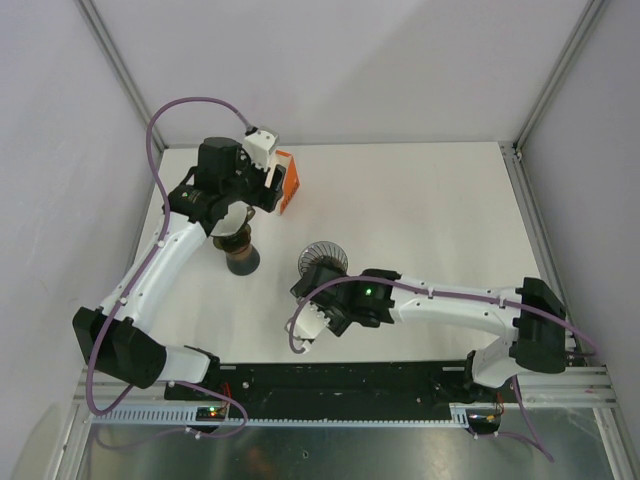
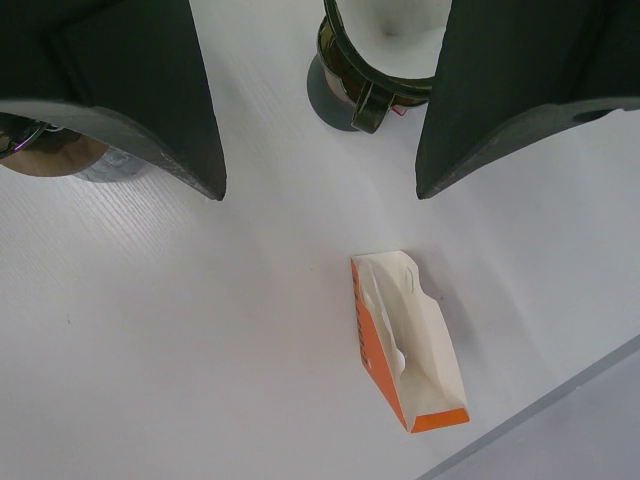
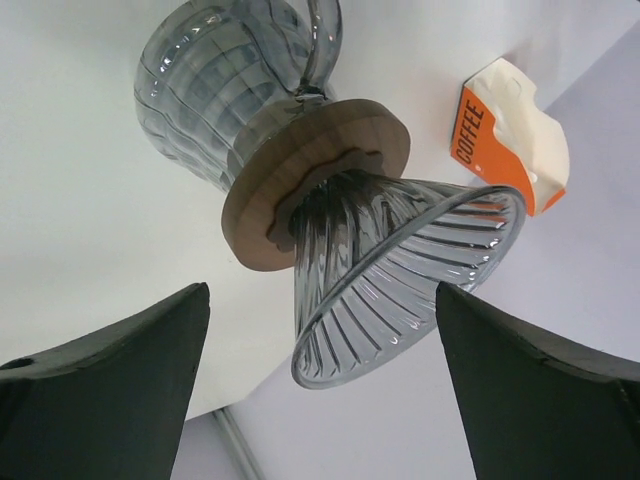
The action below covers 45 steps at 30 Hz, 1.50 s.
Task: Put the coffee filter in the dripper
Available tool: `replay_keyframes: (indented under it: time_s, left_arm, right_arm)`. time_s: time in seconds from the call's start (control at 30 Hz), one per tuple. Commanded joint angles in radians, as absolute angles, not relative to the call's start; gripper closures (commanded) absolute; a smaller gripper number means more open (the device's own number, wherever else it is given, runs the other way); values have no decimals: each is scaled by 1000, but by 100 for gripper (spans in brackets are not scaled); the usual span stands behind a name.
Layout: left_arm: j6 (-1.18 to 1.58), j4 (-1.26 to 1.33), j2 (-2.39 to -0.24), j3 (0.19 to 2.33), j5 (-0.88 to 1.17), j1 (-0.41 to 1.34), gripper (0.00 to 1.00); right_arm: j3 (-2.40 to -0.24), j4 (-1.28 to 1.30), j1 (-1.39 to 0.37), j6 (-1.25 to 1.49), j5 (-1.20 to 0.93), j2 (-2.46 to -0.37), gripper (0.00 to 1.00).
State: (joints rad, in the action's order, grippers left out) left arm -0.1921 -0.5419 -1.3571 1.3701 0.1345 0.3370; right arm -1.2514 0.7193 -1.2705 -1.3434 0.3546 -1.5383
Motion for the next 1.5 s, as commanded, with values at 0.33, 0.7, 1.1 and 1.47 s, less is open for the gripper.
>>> replay_keyframes:
  time_s: [0.33, 0.7, 1.1, 1.47]
  left_arm:
    - [-207, -532, -1350, 1407, 129, 330, 16]
    - [-256, -531, -1507, 1523, 34, 329, 23]
    - [-286, -534, -1864, 1827, -25, 300, 58]
    - [-280, -535, -2062, 1966, 40, 272, 66]
  right_arm:
    - [-1262, 557, -1249, -1189, 187, -1297, 1]
    - [-1259, 253, -931, -591, 105, -1187, 1]
    - [-1172, 193, -799, -482, 17, -1103, 1]
    - [-1141, 197, -795, -481, -25, -1083, 1]
